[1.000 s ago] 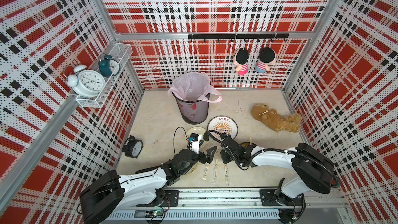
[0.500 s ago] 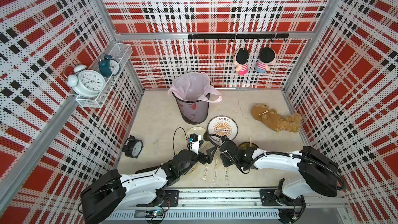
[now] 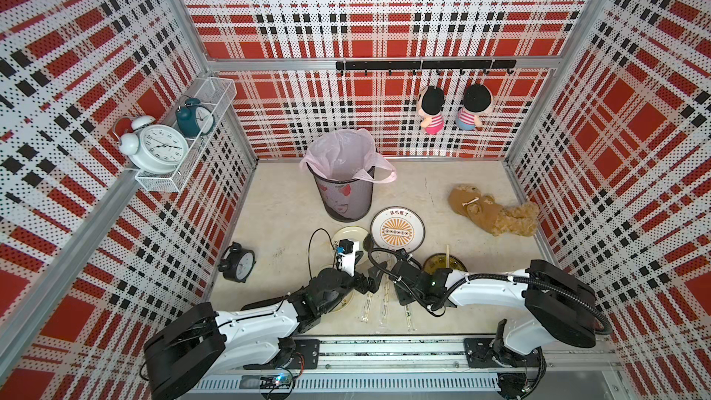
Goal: Remove the packaging of disposable chopsticks
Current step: Pick up the disposable chopsticks from the center of the board.
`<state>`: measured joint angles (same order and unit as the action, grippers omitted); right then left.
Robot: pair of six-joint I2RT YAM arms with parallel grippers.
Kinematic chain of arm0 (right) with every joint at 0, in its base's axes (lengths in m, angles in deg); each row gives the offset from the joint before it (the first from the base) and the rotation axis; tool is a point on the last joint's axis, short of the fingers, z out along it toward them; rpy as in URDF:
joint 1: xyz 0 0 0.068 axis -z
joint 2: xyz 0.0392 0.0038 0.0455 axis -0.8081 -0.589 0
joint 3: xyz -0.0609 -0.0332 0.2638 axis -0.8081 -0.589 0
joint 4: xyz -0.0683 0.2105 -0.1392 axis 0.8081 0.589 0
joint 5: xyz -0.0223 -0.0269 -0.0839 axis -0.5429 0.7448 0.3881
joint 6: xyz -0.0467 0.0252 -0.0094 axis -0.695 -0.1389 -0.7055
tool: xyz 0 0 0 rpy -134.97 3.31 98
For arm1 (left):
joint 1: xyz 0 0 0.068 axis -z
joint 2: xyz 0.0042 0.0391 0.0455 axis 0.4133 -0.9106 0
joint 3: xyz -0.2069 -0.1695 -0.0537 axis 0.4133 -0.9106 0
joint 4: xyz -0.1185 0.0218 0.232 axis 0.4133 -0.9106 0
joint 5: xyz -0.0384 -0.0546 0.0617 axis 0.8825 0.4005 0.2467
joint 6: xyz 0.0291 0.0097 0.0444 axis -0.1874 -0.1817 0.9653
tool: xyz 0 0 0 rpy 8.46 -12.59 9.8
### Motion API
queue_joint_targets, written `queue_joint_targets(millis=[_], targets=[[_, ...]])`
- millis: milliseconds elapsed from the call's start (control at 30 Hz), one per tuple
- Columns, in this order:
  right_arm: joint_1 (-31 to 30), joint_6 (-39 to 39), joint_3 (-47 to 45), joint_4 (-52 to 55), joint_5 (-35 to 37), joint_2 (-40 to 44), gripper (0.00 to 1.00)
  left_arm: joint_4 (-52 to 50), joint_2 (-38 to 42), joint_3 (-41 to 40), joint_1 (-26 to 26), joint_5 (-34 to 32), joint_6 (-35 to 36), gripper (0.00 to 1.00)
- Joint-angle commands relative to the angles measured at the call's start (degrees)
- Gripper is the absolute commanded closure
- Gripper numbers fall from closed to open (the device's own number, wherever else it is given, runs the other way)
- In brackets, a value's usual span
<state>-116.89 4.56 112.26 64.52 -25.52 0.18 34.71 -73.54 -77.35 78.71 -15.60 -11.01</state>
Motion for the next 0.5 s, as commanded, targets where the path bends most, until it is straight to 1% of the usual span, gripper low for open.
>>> queue_joint_targets(millis=[0,67,133,333,400,467], targets=[[0.2,-2.3,-0.2,2.9,0.4,0.0,0.82,1.6,0.0,-0.6,-0.3,0.6,0.2,0.01],[0.4,-4.5,0.2,2.8,0.5,0.5,0.82,1.6,0.0,-0.6,-0.3,0.5,0.2,0.02],[0.7,-5.6,0.8,3.1,0.4,0.9,0.8,1.7,0.0,-0.7,-0.3,0.6,0.2,0.02],[0.8,-5.2,1.1,5.2,-1.0,2.0,0.65,1.9,0.0,-1.0,-0.3,0.5,0.3,0.02],[0.8,-4.5,0.9,6.1,-1.8,2.4,0.63,1.8,0.1,-1.1,-0.3,0.5,0.3,0.02],[0.8,-4.0,0.6,6.6,-2.4,2.6,0.63,2.0,0.3,-1.3,-0.3,0.5,0.3,0.02]])
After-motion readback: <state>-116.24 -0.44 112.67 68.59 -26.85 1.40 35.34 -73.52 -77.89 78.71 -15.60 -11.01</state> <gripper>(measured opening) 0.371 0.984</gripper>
